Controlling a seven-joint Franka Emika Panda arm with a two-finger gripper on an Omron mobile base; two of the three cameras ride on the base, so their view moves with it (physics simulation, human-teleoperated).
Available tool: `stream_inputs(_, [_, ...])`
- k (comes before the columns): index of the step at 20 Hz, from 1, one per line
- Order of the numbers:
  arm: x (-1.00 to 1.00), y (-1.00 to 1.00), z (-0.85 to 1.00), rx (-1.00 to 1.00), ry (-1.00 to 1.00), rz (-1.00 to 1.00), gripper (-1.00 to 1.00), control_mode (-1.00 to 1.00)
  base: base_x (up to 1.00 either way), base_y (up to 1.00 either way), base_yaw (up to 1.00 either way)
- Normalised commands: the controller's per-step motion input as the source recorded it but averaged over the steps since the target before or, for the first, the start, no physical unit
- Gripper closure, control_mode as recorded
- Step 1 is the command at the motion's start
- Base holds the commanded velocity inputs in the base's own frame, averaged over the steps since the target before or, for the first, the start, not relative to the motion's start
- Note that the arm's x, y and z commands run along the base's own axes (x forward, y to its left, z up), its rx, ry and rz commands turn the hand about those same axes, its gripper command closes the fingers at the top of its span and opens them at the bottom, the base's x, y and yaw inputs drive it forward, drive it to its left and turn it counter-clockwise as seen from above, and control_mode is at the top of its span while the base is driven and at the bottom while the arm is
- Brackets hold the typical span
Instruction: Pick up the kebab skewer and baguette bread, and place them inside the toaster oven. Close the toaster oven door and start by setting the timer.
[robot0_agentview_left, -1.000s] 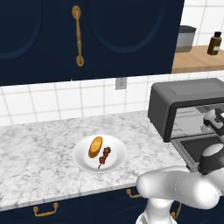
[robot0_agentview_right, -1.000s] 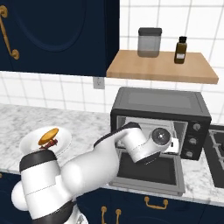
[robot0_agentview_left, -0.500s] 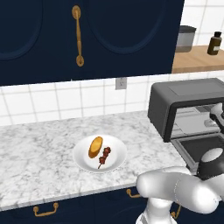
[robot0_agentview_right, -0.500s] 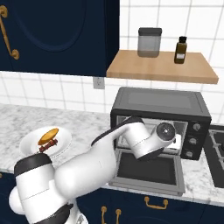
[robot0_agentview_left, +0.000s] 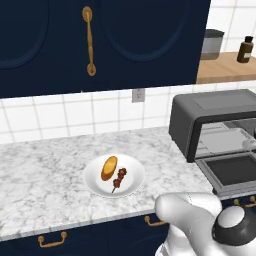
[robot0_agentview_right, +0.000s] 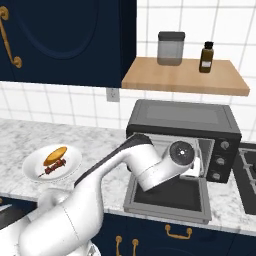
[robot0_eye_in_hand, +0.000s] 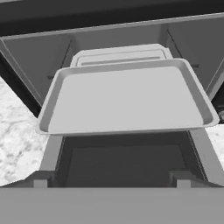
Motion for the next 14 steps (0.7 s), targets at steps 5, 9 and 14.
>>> stream_inputs(5, [-0.48, 0.99, 0.31, 0.0, 0.05, 0.02, -1.0, -1.0, 0.0, 0.0, 0.0])
stream_inputs(9, [-0.21, 1.0, 0.27, -0.01, 0.1, 0.02, -1.0, -1.0, 0.0, 0.0, 0.0])
stream_inputs(14, [0.0, 1.0, 0.02, -0.06, 0.19, 0.0, -1.0, -1.0, 0.0, 0.0, 0.0])
